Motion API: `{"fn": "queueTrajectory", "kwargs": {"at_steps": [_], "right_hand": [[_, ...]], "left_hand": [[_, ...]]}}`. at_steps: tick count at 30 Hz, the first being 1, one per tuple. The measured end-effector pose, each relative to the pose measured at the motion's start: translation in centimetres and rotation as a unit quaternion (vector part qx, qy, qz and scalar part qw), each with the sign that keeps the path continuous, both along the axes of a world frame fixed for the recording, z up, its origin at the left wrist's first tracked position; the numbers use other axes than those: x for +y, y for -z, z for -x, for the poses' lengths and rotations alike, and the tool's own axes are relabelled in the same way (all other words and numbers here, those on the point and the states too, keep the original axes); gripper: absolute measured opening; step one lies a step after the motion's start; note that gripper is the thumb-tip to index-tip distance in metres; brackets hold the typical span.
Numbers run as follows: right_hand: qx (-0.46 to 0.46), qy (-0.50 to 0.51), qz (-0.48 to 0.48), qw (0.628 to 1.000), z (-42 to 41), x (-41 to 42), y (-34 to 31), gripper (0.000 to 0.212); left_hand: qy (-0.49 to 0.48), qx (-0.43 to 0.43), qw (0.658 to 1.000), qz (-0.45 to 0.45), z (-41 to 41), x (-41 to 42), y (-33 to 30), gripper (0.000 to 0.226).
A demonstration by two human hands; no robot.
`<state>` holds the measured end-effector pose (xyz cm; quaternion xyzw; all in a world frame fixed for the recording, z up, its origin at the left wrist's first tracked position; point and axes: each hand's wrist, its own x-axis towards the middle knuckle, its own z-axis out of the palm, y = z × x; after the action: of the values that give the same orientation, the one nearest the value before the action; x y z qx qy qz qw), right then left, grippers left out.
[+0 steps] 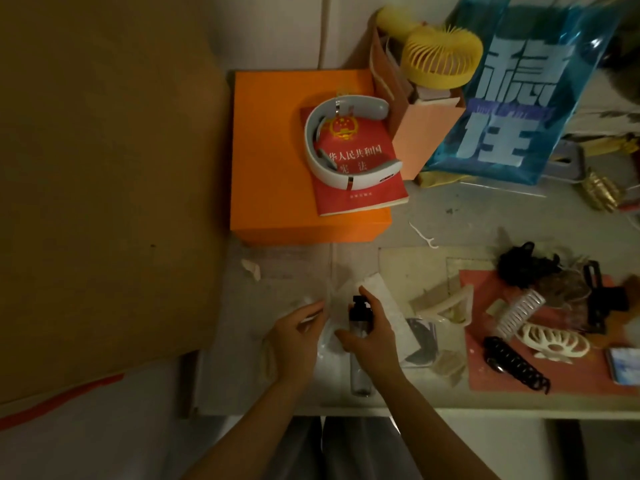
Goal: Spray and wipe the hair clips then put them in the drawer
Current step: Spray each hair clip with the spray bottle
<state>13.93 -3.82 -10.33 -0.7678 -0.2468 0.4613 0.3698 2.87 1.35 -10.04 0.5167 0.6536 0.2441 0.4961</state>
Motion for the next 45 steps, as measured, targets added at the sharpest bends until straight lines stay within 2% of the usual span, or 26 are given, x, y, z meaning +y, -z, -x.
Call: {"fn": "queueTrajectory", "kwargs": {"at_steps": [12,24,28,32,41,45], "right_hand": [[0.004,-0.018,-0.004,1.000,-1.3,-0.6,1.4,0.080],[0.013,-0.025,-0.014,1.000,-2.6,-1.3,2.2,0.077],[0.019,-0.009,-0.020,1.000,-3.0,-1.5,2.5,0.071],[0.023,-0.005,-0.026,0.999,-3.5,-2.1,1.4,0.078],[-0.080,-0.024,-0.034,0.996,-5.7,-3.5,-2.3,0.080],[-0.085,-0.007,-0.053,0.995,-7.5,-4.2,-3.7,0.083]], "left_hand": [[-0.006,-0.003,1.000,-0.025,-2.0,-0.5,1.5,0.015],[0.042,0.033,0.996,-0.072,-2.5,-0.6,1.7,0.018],[0.043,0.026,0.998,-0.046,-2.0,-0.8,1.9,0.019],[0.046,0.028,0.998,-0.036,-2.0,-1.2,1.7,0.021],[0.112,0.015,0.990,-0.080,-3.2,-0.5,-1.5,0.043],[0.162,0.000,0.982,-0.098,-4.7,-0.6,-2.9,0.047]]}}
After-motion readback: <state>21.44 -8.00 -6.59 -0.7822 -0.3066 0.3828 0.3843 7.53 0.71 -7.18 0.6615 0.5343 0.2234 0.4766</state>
